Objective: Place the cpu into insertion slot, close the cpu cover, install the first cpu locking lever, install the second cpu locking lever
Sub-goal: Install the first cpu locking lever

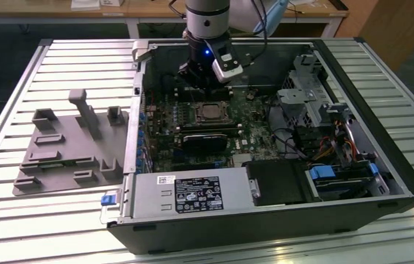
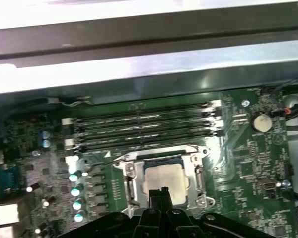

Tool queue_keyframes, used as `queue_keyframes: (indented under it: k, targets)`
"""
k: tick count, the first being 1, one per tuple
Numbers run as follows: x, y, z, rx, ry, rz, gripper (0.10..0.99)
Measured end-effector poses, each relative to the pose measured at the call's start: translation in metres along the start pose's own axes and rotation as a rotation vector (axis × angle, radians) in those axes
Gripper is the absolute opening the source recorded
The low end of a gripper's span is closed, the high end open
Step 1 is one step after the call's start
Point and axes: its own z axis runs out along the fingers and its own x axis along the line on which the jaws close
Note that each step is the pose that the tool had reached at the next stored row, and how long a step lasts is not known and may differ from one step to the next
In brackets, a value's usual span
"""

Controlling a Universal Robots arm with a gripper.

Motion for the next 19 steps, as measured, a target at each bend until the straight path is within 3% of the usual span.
queue_keyframes:
  k: [19]
  targets:
    - [0.0449,-0.0068,-0.0027,-0.001,0.0001,0.0,0.102]
